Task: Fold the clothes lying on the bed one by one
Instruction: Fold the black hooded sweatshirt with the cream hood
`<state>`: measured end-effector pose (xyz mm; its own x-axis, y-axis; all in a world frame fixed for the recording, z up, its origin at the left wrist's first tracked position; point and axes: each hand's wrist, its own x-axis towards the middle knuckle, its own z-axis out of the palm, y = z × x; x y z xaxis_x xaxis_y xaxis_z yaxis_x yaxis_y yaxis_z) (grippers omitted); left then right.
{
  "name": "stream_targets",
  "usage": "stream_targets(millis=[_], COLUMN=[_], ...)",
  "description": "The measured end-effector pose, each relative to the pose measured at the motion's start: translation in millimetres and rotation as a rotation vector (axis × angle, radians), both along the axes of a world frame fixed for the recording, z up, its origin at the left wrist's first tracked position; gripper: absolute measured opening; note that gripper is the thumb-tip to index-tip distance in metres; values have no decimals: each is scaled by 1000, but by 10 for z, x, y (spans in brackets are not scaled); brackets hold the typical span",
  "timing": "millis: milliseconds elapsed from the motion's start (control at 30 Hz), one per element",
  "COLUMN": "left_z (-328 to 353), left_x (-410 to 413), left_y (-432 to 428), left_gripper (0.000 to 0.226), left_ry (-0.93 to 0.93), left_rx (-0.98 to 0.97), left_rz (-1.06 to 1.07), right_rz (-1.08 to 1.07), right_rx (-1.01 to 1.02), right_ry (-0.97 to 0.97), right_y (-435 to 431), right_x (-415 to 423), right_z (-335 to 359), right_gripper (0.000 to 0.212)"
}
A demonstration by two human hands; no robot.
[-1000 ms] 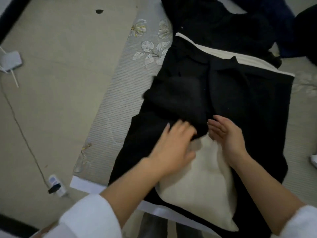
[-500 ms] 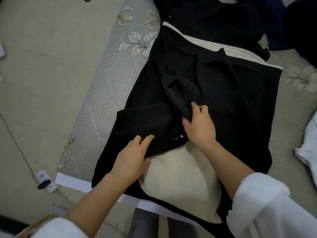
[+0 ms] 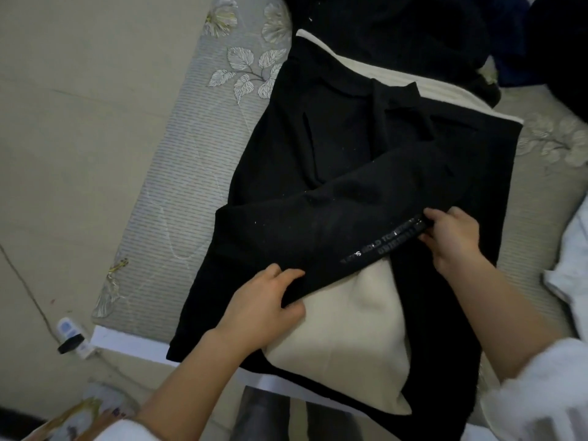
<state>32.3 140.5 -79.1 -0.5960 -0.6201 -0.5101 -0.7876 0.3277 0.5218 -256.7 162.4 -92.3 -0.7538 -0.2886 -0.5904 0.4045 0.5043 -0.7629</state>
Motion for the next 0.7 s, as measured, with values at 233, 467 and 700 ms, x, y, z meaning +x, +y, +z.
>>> stream_targets(millis=[233,467,700], left_z=[-103,-454,-486], left_x=[-197,-294,-329], left_y=[-135,-88,-114], left_gripper=[54,66,70], left_ry=[137,-151,-183], left_rx=[-457,-220,-170], left_rz=[17,-66,-87], right_rz=[193,1091,1141], right_rx=[340,586,673], right_ry=[570,672,622], right_y=[31,7,-15], right_x=[172,406,464], right_z=[87,-225,-193], right_gripper=[76,70,71])
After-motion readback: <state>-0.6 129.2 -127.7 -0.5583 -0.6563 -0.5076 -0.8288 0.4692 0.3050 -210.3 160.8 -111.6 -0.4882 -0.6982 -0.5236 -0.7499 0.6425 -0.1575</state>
